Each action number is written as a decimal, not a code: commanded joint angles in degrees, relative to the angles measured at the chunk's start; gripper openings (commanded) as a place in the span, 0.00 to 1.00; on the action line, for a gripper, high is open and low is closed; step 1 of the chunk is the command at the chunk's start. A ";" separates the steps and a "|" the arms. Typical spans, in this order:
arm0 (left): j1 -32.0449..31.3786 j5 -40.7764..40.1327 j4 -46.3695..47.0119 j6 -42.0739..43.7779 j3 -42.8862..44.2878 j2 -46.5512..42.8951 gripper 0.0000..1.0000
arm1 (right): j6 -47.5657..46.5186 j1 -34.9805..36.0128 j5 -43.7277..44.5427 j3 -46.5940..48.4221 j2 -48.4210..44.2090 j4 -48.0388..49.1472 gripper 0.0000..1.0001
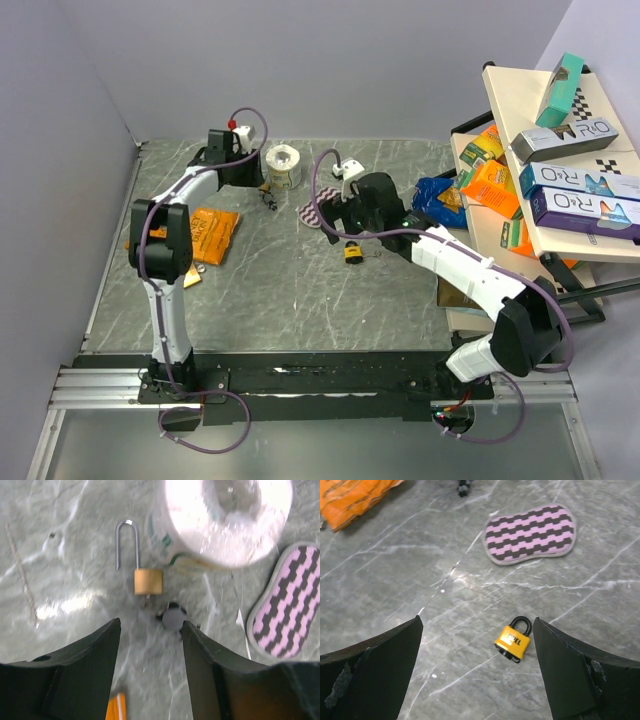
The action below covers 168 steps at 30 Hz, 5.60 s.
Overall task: Lock with the key
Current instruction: Move the lock to the center of the board, then pick up the lock from the center of the board.
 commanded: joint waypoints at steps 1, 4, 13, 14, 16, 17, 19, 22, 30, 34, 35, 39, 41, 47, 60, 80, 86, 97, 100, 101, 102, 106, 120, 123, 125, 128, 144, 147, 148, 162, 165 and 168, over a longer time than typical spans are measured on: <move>-0.93 -2.00 3.51 0.59 5.49 4.61 0.57 | -0.71 0.11 -4.95 1.17 -4.28 -2.30 1.00; -1.46 -3.06 2.46 0.42 8.31 7.69 0.56 | -0.27 0.11 -5.58 2.40 -5.15 -3.88 1.00; -2.87 -7.10 0.27 1.91 12.80 13.06 0.53 | -0.27 0.11 -4.26 1.17 -6.12 -4.06 1.00; -2.87 -7.19 -0.09 2.00 13.24 13.42 0.53 | -0.27 0.20 -4.09 1.09 -6.21 -3.89 1.00; -2.96 -7.45 -1.66 2.18 14.73 14.56 0.55 | -0.27 0.03 -3.91 1.17 -6.12 -3.89 1.00; -3.13 -7.45 -2.37 2.26 15.52 15.00 0.55 | -0.27 0.11 -3.83 1.17 -5.95 -3.71 1.00; -3.57 -7.89 -3.95 2.70 17.46 16.32 0.55 | -0.27 0.03 -3.39 1.61 -5.77 -3.71 1.00; -4.01 -8.16 -5.98 2.97 17.64 16.76 0.48 | -0.54 0.03 -2.51 1.96 -5.77 -3.88 1.00; -4.36 -7.37 -3.44 -1.33 0.97 4.04 0.33 | -0.80 -0.33 -2.33 1.61 -6.39 -3.80 1.00; -7.60 -7.98 -3.26 -4.67 -7.22 -2.74 0.20 | -0.36 -0.50 -3.12 1.61 -6.21 -3.62 1.00; -8.40 -9.29 -3.09 -5.38 -8.97 -4.23 0.20 | -0.36 -0.50 -3.47 1.44 -6.30 -3.53 1.00; -12.27 -13.24 -2.64 -9.41 -17.23 -10.39 0.17 | -0.27 -0.59 -3.74 1.26 -6.56 -3.53 1.00; -13.76 -13.34 -2.82 -10.82 -19.18 -11.45 0.18 | -0.27 -0.50 -3.82 1.00 -6.83 -3.53 1.00; -16.58 -18.61 -6.14 -9.69 -22.09 -9.53 0.26 | -0.62 -0.50 -3.47 0.47 -7.35 -3.45 1.00; -16.76 -19.06 -12.40 -8.63 -15.59 -2.75 0.50 | -2.29 -0.41 -4.70 0.03 -7.44 -4.50 1.00; -19.04 -19.14 -14.95 -13.03 -19.10 -5.48 0.48 | -3.79 -0.50 -5.93 1.96 -6.74 -6.87 1.00; -19.30 -18.01 -14.16 -14.08 -20.42 -7.58 0.34 | -3.70 -0.50 -6.11 3.01 -6.21 -7.14 1.00; -18.86 -10.19 2.28 -24.53 -25.09 -35.25 0.01 | 1.22 -1.73 -9.09 5.57 -8.14 -6.17 1.00; -18.86 -5.18 8.76 -24.02 -25.33 -41.39 0.01 | 0.87 -1.73 -11.29 7.32 -9.20 -6.00 1.00; -18.95 -4.30 11.74 -23.84 -25.95 -43.16 0.01 | 0.78 -1.82 -11.64 8.28 -9.72 -5.73 1.00; -18.95 -3.51 16.82 -23.67 -26.74 -44.75 0.01 | 0.78 -1.82 -11.99 8.73 -10.07 -4.95 1.00; -18.95 -1.83 19.68 -27.61 -27.19 -49.77 0.01 | 0.25 -1.82 -17.79 7.43 -13.23 2.84 1.00; -18.87 -1.74 17.05 -54.84 -22.79 -50.04 0.01 | 0.61 1.69 -9.92 5.74 -12.19 22.22 0.90; -19.04 -0.69 17.39 -58.02 -22.79 -49.51 0.01 | -2.38 4.42 -4.90 7.41 -10.26 21.78 0.88; -19.30 -0.60 17.74 -59.25 -22.97 -49.42 0.01 | -3.78 5.99 -1.20 7.94 -9.20 22.48 0.86; -19.57 -0.42 18.01 -60.23 -23.23 -49.42 0.01 | -4.67 6.79 1.79 8.20 -8.15 24.50 0.81; -20.36 -0.07 19.59 -62.25 -24.37 -50.92 0.01 | -5.20 8.20 7.95 7.94 -4.37 29.07 0.60; -20.36 -0.16 19.59 -62.69 -24.02 -50.83 0.01 | -5.11 8.46 7.60 8.12 -4.10 28.90 0.60; -20.45 -0.33 19.51 -62.77 -23.93 -50.65 0.01 | -5.11 8.72 7.34 8.20 -4.01 28.90 0.60; -20.45 -1.48 19.33 -63.48 -23.93 -50.57 0.01 | -3.61 10.48 6.10 6.80 -3.75 28.02 0.59; -20.45 -0.60 20.12 -64.62 -24.02 -50.56 0.01 | -3.88 10.57 9.17 7.50 -2.96 27.76 0.54; -20.53 -0.25 20.38 -64.97 -23.93 -50.48 0.01 | -3.70 10.49 12.69 7.94 -2.17 27.40 0.40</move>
